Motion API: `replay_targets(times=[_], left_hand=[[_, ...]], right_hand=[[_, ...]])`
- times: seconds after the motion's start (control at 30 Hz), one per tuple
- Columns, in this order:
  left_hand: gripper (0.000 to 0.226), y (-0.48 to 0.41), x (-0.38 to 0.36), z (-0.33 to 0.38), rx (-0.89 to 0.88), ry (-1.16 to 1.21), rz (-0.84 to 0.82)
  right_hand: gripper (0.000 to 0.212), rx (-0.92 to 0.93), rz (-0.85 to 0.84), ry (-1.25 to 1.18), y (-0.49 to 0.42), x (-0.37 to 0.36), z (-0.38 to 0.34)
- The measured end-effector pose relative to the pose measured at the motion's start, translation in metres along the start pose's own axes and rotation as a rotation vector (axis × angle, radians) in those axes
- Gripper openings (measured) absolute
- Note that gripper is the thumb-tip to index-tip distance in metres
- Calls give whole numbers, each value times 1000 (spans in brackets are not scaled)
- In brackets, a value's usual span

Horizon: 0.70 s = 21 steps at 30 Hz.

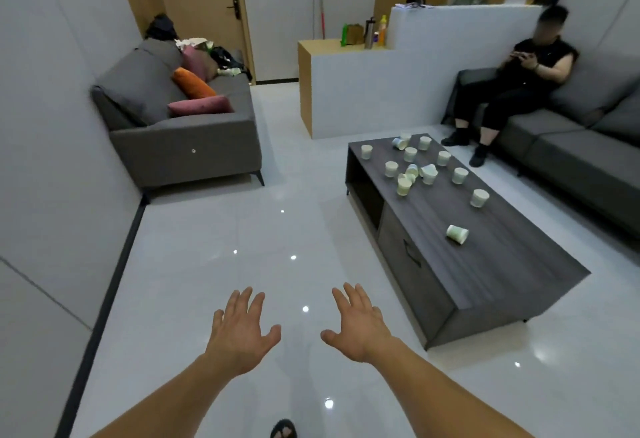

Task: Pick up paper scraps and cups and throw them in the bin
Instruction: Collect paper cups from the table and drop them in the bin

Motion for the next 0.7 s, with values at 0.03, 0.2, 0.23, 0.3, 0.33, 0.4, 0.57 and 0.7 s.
replay_targets(times=[0.03,0.2,0.23,0.3,0.33,0.4,0.57,0.7], left_hand=[[77,-25,0,7,-24,-3,-9],[78,-134,14,66,-173,16,-48],[78,-155,19,82,-213,11,-51],[77,-198,26,113,-284,-4,-58],[77,-215,26,128,-309,-17,-75],[77,-244,17,160,-354,-30,-105],[78,-320,-23,249,-469,-91,-199],[78,-373,-52,313,-509,-73,-241]], right_hand=[[91,-22,3,-2,-14,7,10],[91,-149,28,-21,-74,51,73],[91,-180,40,-35,-85,60,87],[90,-242,50,-67,-105,74,115],[90,-271,34,-75,-111,77,129],[91,-319,12,-99,-122,75,160],[93,-409,-8,-143,-171,78,244],[94,-443,-36,-166,-213,84,315]])
Point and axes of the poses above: each hand's wrist, its own y-axis away from the middle knuckle, its own x-axis out of the back of the hand, z = x × y, the point moved 10 cm from there along -y, towards the middle knuckle, and after that the axes turned 15 degrees about y, right-handed, at the moved point
